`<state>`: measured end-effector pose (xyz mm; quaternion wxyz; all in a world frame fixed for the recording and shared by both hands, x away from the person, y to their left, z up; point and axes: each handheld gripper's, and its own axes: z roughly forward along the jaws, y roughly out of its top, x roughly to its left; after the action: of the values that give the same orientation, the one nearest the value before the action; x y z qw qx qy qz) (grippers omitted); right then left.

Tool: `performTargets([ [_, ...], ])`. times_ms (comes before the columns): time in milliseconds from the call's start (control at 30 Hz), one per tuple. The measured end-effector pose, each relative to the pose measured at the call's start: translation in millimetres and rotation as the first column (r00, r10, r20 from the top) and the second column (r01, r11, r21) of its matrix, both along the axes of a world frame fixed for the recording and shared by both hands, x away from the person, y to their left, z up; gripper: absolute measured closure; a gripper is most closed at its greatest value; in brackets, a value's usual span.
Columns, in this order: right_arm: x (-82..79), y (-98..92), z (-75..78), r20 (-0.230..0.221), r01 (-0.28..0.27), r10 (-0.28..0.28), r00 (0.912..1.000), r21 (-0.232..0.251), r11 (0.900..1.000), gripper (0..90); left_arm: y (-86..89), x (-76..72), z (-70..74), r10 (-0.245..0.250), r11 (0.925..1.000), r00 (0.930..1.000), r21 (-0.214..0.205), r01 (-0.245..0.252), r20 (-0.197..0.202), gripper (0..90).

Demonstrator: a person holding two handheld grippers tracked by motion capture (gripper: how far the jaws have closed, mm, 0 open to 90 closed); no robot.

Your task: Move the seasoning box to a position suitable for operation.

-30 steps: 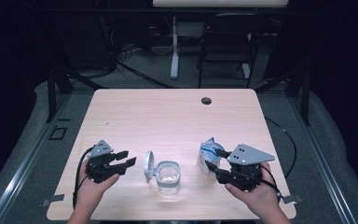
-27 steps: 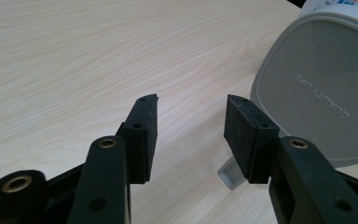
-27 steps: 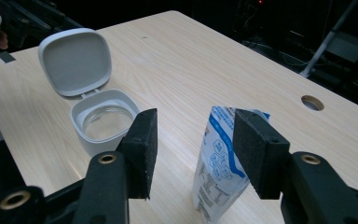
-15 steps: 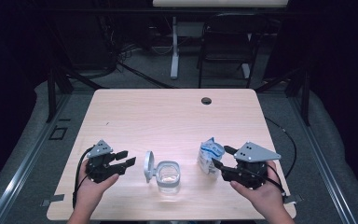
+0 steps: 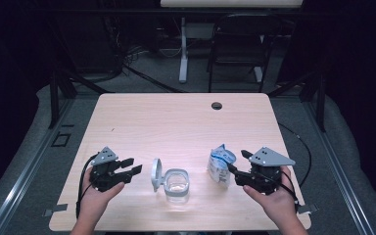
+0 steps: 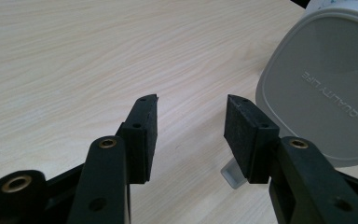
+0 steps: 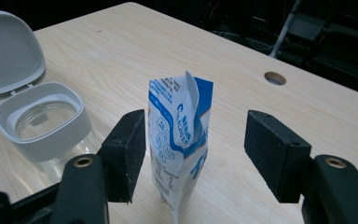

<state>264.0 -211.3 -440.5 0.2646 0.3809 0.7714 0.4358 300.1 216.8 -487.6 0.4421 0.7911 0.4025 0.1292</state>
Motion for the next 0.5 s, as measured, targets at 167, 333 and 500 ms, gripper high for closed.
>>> performTargets([
  [167,5.2,1.4,-11.3,-0.026,0.003,-0.003,0.9997,-0.009,1.0,38.1,0.9,0.4,-0.2,0.001,1.0,1.0,-0.002,-0.001,0.002,54.7],
  [333,8.5,3.0,-20.1,-0.039,0.008,-0.008,0.9992,-0.016,0.9998,38.1,1.6,0.5,-0.4,0.003,1.0,1.0,-0.002,-0.003,-0.003,54.7],
  [500,12.7,6.2,-30.4,-0.041,0.011,-0.012,0.9991,-0.019,0.9998,38.1,2.2,0.8,-0.9,0.009,0.9999,1.0,-0.007,-0.009,0.001,54.7],
])
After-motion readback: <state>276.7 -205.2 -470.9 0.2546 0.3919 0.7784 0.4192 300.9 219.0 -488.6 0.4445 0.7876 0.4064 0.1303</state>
